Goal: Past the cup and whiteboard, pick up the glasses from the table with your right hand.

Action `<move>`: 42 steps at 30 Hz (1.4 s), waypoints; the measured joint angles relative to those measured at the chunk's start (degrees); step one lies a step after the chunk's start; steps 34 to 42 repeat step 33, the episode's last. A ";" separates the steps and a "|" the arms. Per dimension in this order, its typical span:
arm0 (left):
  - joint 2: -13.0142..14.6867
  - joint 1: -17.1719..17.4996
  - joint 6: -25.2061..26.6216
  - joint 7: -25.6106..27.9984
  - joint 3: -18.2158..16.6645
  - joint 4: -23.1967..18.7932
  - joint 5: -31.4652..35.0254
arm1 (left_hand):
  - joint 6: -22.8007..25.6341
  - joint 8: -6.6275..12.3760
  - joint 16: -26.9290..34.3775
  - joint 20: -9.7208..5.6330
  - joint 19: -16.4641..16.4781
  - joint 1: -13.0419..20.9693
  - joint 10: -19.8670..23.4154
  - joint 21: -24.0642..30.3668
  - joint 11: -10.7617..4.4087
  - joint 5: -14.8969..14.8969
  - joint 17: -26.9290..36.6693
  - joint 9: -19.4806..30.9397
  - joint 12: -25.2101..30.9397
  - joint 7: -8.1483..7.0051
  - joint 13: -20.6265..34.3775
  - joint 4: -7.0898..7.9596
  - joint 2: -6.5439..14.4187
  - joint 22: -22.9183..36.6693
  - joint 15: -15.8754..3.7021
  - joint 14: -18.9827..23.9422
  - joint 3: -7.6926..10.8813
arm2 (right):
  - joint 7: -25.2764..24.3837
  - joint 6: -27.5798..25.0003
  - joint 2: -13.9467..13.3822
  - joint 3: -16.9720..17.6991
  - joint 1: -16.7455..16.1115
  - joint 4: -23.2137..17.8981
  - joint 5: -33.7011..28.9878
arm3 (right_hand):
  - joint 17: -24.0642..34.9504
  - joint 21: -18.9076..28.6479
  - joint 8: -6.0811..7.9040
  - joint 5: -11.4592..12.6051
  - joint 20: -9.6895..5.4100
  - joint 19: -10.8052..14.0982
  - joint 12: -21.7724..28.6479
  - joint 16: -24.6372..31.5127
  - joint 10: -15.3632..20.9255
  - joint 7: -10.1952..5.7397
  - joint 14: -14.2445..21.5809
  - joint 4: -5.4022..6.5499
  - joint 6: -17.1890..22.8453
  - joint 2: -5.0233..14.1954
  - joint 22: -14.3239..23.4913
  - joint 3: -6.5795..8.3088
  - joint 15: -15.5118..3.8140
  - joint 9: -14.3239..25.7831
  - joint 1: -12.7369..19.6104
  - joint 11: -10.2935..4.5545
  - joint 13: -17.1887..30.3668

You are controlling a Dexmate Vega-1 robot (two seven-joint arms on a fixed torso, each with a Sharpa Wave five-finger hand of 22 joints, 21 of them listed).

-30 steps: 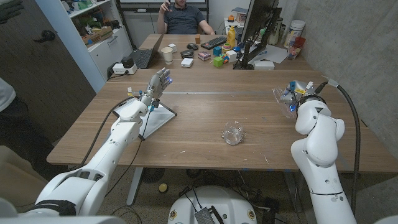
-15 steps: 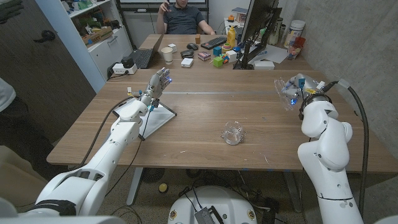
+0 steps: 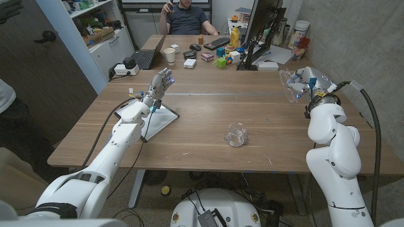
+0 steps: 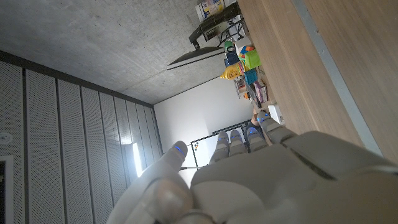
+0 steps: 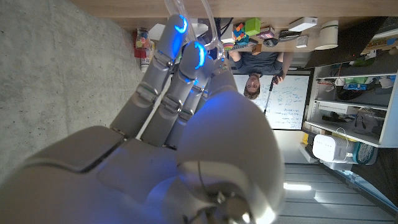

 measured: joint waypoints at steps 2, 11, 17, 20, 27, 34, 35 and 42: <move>0.04 0.07 -0.01 0.01 -0.03 -0.06 -0.01 | 0.00 0.00 0.00 0.00 0.00 0.00 0.00 0.00 0.00 0.00 0.00 0.00 0.00 0.00 0.00 0.00 0.00 0.00 0.00 0.00 0.00 | -0.91 0.51 -0.06 0.01 -0.09 -0.06 0.25 | 0.13 0.10 0.05 0.00 0.00 0.00 0.00 0.00 0.00 0.00 0.00 0.00 0.00 0.00 -0.02 0.00 0.00 0.00 0.00 0.00 -0.07; 0.20 0.49 -0.07 0.30 -0.18 -0.69 -0.14 | 0.00 0.00 0.00 0.00 0.00 0.00 0.00 0.00 0.00 -0.03 0.00 0.00 0.00 0.00 0.00 0.00 0.00 0.00 0.00 0.00 0.00 | -6.85 3.75 -0.35 0.45 -1.66 -0.59 1.94 | 0.66 0.65 0.15 -0.38 0.00 0.00 0.00 0.00 0.00 0.01 0.50 0.00 0.01 0.00 -0.31 0.00 0.11 -0.02 0.00 0.00 -0.16; 0.26 0.71 -0.21 0.39 -0.21 -1.11 -0.25 | 0.00 0.00 0.00 0.00 0.00 0.00 0.00 0.00 0.00 -0.03 0.00 0.00 0.00 0.00 0.00 0.00 0.00 0.00 0.00 0.00 0.00 | -11.11 6.18 -0.28 0.92 -2.49 -0.60 3.34 | 1.14 1.00 0.15 -0.43 0.00 0.00 -0.01 -0.40 0.31 0.11 0.50 0.00 0.13 0.00 -0.58 0.00 0.11 -0.04 0.00 -0.31 -0.16; 0.37 0.82 -0.21 0.41 -0.22 -1.32 -0.33 | 0.00 0.00 0.00 0.00 0.00 0.00 0.00 0.00 0.00 -0.03 0.00 0.00 0.00 0.00 0.00 0.00 0.00 0.00 0.00 0.00 0.00 | -13.12 7.38 -0.08 1.37 -3.07 -0.46 4.21 | 1.19 1.10 0.15 -0.43 0.00 0.00 -0.01 -0.40 0.31 0.11 0.50 0.14 0.13 0.00 -0.81 0.14 0.11 -0.03 0.00 -0.31 -0.06; 0.54 1.13 -0.22 0.43 -0.23 -1.86 -0.42 | 0.00 0.00 0.00 0.00 0.00 0.00 0.00 0.00 0.00 -0.03 0.00 0.00 0.00 0.00 0.00 0.00 0.00 0.00 0.00 0.00 0.00 | -16.98 9.79 0.41 2.07 -3.84 0.27 6.05 | 1.36 1.55 0.15 -0.44 -0.22 -0.22 -0.01 -1.33 0.30 0.18 0.49 0.06 0.20 -0.01 -1.08 0.43 0.12 -0.02 0.00 -0.31 -0.10; 0.63 1.51 0.24 0.72 -0.23 -2.45 -0.57 | 0.00 0.00 0.00 0.00 0.00 0.00 0.00 0.00 0.00 -0.03 0.00 0.00 0.00 0.00 0.00 0.00 0.00 0.00 0.00 0.00 0.00 | -19.25 11.21 0.89 2.72 -4.36 1.48 7.21 | 1.61 1.98 0.15 -0.59 -0.32 -0.31 -0.01 -1.72 0.30 0.09 0.72 0.00 0.28 -0.01 -1.34 0.49 -0.11 -0.02 0.00 -0.31 -0.17; 0.63 1.51 0.24 0.72 -0.23 -2.45 -0.57 | 0.00 0.00 0.00 0.00 0.00 0.00 0.00 0.00 0.00 -0.03 0.00 0.00 0.00 0.00 0.00 0.00 0.00 0.00 0.00 0.00 0.00 | -19.25 11.21 0.89 2.72 -4.36 1.48 7.21 | 1.61 1.98 0.15 -0.59 -0.32 -0.31 -0.01 -1.72 0.30 0.09 0.72 0.00 0.28 -0.01 -1.34 0.49 -0.11 -0.02 0.00 -0.31 -0.17; 0.63 1.51 0.24 0.72 -0.23 -2.45 -0.57 | 0.00 0.00 0.00 0.00 0.00 0.00 0.00 0.00 0.00 -0.03 0.00 0.00 0.00 0.00 0.00 0.00 0.00 0.00 0.00 0.00 0.00 | -19.25 11.21 0.89 2.72 -4.36 1.48 7.21 | 1.61 1.98 0.15 -0.59 -0.32 -0.31 -0.01 -1.72 0.30 0.09 0.72 0.00 0.28 -0.01 -1.34 0.49 -0.11 -0.02 0.00 -0.31 -0.17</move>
